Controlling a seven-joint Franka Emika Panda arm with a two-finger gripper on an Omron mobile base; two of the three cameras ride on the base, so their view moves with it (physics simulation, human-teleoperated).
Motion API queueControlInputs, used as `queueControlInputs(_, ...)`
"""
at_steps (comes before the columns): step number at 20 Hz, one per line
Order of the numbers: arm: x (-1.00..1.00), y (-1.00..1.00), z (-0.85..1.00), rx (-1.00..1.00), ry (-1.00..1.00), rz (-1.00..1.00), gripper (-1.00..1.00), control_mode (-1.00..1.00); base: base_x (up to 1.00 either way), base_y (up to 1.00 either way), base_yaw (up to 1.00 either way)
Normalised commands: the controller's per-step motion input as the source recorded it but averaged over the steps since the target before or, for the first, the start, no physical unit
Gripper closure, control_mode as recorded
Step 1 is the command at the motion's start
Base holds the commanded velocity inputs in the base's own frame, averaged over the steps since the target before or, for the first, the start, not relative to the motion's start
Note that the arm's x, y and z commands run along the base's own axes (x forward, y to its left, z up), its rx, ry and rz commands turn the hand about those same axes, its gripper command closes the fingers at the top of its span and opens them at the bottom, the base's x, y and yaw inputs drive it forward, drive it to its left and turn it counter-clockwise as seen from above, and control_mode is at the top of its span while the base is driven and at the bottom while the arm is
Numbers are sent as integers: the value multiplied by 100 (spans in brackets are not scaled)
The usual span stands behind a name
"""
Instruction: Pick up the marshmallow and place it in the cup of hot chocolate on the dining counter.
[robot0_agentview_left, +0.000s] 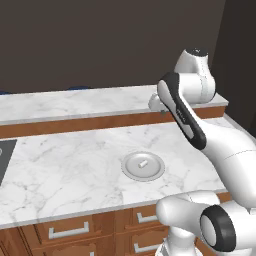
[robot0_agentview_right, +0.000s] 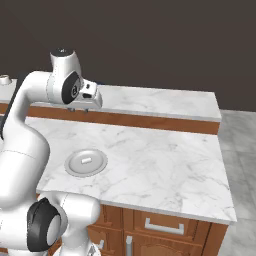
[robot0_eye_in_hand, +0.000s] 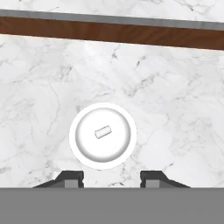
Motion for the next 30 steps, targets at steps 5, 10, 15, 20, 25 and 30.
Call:
queueControlInputs(5,0,11,-12,0,0,-2,-100,-100,0,0,0)
queueControlInputs(10,29,15,-31,0,1,-23,-100,-100,0,0,0)
queueControlInputs(15,18,8,-30,0,10,-33,-100,-100,0,0,0)
queueControlInputs(20,0,0,-34,4,10,-25,-100,-100,0,0,0)
queueControlInputs(25,14,0,-36,13,13,-18,-100,-100,0,0,0)
queueControlInputs(30,14,0,-34,8,3,-16,-100,-100,0,0,0)
